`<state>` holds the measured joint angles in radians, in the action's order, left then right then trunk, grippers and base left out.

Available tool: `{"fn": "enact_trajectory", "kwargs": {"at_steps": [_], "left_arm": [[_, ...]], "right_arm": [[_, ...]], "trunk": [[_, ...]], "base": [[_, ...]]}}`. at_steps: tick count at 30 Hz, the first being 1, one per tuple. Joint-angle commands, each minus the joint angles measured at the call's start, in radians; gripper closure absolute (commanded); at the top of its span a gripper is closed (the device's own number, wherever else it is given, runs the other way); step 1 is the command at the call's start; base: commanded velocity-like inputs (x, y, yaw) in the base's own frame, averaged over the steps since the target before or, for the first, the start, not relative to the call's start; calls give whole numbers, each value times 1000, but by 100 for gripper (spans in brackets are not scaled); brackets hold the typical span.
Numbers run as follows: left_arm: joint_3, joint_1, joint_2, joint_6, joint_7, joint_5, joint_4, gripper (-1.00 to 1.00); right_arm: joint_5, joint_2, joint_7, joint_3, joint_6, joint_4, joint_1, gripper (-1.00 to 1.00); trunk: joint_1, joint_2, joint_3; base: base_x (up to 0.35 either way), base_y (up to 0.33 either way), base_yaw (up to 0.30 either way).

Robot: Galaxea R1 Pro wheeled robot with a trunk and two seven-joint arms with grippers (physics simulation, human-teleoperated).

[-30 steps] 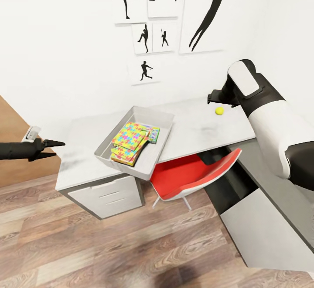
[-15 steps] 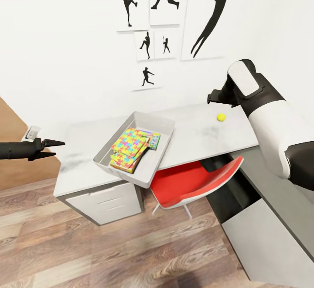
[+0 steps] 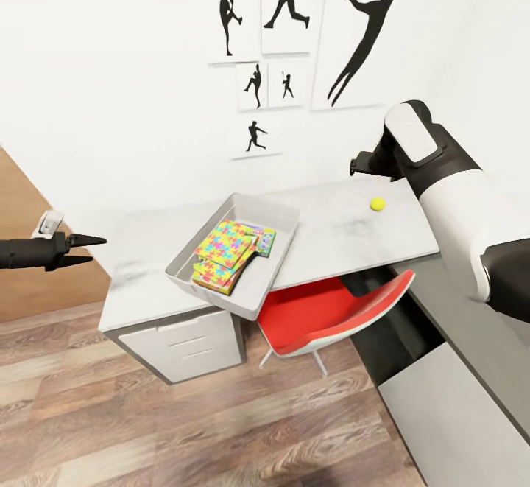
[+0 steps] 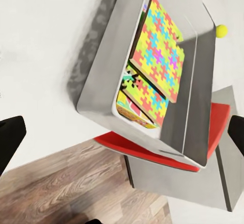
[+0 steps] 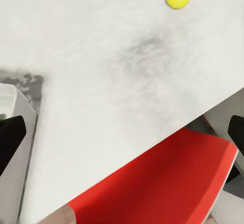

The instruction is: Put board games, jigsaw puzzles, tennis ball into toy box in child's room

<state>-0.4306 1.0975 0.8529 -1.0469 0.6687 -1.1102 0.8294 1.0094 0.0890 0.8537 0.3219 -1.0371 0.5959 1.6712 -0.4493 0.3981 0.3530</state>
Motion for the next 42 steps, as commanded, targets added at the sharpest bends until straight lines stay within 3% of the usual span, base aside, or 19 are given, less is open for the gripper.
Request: {"fn": "enact_trajectory", "kwargs": {"at_steps": [1,23,30,35,42], "left_arm": [[-5,2,1,0,8,3,-1,-100],[-15,2,-4,0,10,4,0,-100],[-41,2,-11,0,9,13,-1,-100],[-53,2,-15,0,7,16,-4,-100],[-105,1,-17,2,9,15,-6,-100]], "right_arm": [[11,1,8,7,-3,1,1,-100],[11,4,8,6,-3,-3,0,-100],[11,11,4,6,-6,-12,-5,-100],[11,13,4,2,-6,-7,-52,-100],[10,16,2,-1,-6,-6,-84,-100]], "trunk": [[-1,2,0],[-1,2,-36],[-1,2,-47],[-1,2,-56],[-1,2,-67]], "base": [[-29,0,64],[-3,0,64],[0,0,64],[0,0,64],[0,0,64]]}}
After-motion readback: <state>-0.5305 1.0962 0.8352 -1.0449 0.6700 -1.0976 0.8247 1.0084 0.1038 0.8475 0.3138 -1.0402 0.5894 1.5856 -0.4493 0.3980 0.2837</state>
